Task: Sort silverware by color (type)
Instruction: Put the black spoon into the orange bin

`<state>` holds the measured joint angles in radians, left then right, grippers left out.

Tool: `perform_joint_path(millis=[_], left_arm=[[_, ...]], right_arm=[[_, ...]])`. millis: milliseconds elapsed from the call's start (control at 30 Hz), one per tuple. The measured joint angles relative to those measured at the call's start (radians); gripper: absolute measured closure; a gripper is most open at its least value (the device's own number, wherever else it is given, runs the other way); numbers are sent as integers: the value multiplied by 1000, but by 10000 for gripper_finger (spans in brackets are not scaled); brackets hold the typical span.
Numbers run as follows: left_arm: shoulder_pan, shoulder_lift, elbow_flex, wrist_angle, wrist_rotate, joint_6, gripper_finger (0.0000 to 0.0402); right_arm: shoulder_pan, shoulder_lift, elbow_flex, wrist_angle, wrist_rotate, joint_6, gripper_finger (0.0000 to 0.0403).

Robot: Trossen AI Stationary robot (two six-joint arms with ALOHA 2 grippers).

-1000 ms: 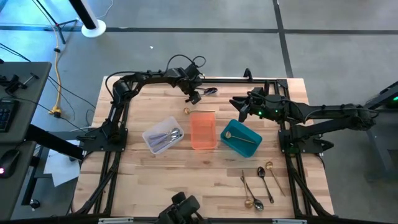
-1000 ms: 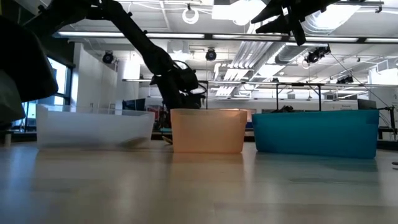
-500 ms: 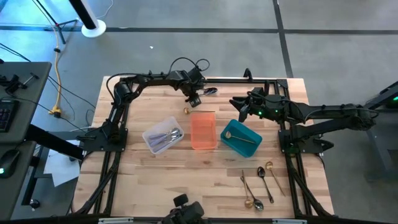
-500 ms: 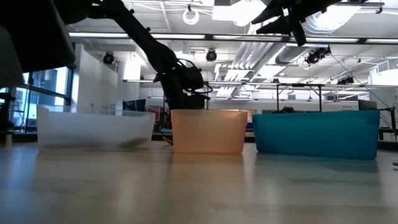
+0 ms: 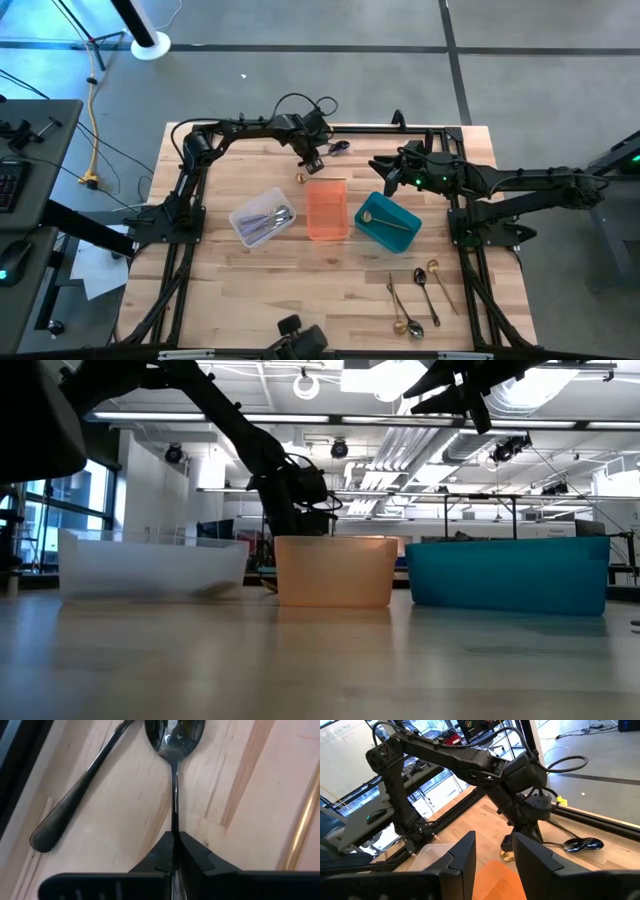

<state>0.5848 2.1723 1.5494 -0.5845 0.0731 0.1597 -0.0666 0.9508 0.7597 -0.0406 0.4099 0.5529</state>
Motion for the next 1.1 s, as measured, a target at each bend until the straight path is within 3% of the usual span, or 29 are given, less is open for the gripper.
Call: perform_joint_path(millis=[367,1100], left_arm=[[24,-2,1,-30,65,-1,400],[49,-67,-2,-37,77,10,401]], right_arm=[[0,0,0,0,-1,-3,289],[2,0,0,-8,-2,20,289]])
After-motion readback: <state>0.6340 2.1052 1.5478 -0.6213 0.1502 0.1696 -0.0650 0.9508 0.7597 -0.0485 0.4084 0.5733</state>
